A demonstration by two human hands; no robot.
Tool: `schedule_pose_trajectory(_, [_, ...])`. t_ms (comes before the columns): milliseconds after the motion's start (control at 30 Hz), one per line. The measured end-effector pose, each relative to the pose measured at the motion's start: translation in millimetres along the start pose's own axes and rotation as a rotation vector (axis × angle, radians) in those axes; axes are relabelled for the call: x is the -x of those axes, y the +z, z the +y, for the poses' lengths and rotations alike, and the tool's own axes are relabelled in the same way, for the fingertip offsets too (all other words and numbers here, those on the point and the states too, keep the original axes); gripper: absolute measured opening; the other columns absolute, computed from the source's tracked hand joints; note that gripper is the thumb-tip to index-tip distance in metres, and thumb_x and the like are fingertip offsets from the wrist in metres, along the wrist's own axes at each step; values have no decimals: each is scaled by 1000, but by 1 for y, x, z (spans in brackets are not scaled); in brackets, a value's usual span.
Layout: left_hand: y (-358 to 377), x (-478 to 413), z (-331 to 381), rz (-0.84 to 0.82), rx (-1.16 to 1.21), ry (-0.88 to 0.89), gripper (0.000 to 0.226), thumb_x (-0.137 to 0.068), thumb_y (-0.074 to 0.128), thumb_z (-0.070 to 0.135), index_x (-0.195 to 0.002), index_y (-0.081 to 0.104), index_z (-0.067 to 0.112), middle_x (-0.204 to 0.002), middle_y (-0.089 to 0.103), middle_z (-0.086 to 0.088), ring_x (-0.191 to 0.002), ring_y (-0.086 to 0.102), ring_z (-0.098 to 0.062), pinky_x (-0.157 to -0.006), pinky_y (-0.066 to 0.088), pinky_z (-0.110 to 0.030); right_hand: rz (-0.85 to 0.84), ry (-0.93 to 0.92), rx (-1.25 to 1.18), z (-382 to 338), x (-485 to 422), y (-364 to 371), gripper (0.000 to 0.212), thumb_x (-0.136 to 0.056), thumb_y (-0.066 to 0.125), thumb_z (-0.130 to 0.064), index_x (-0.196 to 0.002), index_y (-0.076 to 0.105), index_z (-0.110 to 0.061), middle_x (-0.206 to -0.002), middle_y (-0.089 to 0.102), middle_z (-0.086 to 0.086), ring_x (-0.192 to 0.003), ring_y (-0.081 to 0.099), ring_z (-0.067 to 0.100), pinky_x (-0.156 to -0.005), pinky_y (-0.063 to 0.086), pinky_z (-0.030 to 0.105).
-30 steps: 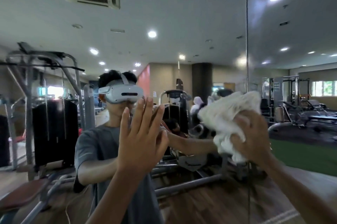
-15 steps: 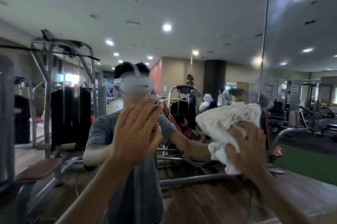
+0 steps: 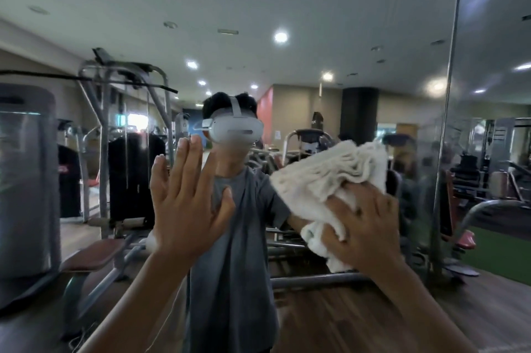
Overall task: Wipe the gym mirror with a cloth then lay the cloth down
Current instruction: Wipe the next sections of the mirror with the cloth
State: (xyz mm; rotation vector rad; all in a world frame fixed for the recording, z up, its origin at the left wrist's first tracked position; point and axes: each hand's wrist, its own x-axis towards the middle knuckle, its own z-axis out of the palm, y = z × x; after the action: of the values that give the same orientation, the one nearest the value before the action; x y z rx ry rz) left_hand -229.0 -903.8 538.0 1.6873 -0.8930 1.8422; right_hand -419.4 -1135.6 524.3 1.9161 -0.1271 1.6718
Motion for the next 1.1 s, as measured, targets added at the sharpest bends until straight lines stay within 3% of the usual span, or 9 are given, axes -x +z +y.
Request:
schedule_pose_trajectory(200, [0,1,6,-33,-32,1,69,-95,46,39,-153,37,2,-161,27,-24,-152,20,-34,-120,17,-62,57,680,-40,0,-87,5,62,-89,46,-52,-145,47,-26,-155,31,18,-140,28,36,-106,31,61])
schedule_pose_trajectory(333, [-3,-1,3,-30,16,1,65,-95,46,40,-149,44,5,-159,32,-20,-151,23,-30,-120,21,-57,-12,370,-74,-70,-102,12,56,-93,40,-42,-145,43,-23,-159,28,13,-146,25,32,-101,35,62])
schedule_pose_trajectory(467, [-24,-10,-24,-64,33,45,53,-94,44,39,-138,59,13,-149,51,-10,-135,45,-20,-91,36,-41,-40,-157,-121,-82,-33,13,41,-97,39,-44,-129,53,-23,-151,45,11,-140,39,30,-93,39,50])
schedule_pose_trajectory(567, [-40,-1,-63,-22,-28,13,47,-96,44,33,-137,58,13,-148,53,-9,-131,49,-22,-96,34,-40,-32,-94,-86,-45,-1,6,46,-96,41,-52,-131,54,-25,-150,43,10,-139,39,30,-95,39,55])
schedule_pose_trajectory(667, [-35,18,-79,-39,-76,41,56,-101,35,34,-148,45,6,-158,38,-16,-147,34,-29,-118,22,-45,8,242,-47,-34,-38,9,55,-90,47,-46,-141,47,-26,-154,39,12,-139,36,33,-96,41,54])
schedule_pose_trajectory(767, [-28,27,-77,-34,-68,40,58,-102,33,35,-150,42,5,-158,36,-19,-149,31,-33,-121,22,-52,26,510,-119,-70,-107,12,60,-92,44,-49,-148,45,-29,-160,32,10,-144,28,32,-99,41,61])
schedule_pose_trajectory(867, [-29,24,-80,-23,-62,65,56,-103,33,37,-149,44,7,-158,37,-17,-148,33,-32,-119,26,-53,-10,379,-154,-117,-132,17,60,-91,47,-49,-149,41,-32,-163,24,7,-148,21,29,-102,38,63])
schedule_pose_trajectory(1000, [-28,26,-84,-9,-67,77,57,-101,40,37,-149,44,7,-158,37,-17,-148,32,-31,-119,27,-53,-76,-79,-139,-142,-85,14,61,-89,48,-47,-148,42,-30,-162,28,7,-148,25,30,-102,36,53])
schedule_pose_trajectory(1100, [-27,27,-84,-5,-70,68,56,-103,37,37,-148,45,6,-158,38,-18,-148,33,-32,-120,26,-52,-81,-144,-132,-110,-37,10,57,-85,50,-44,-140,48,-32,-159,34,6,-143,35,29,-95,40,50])
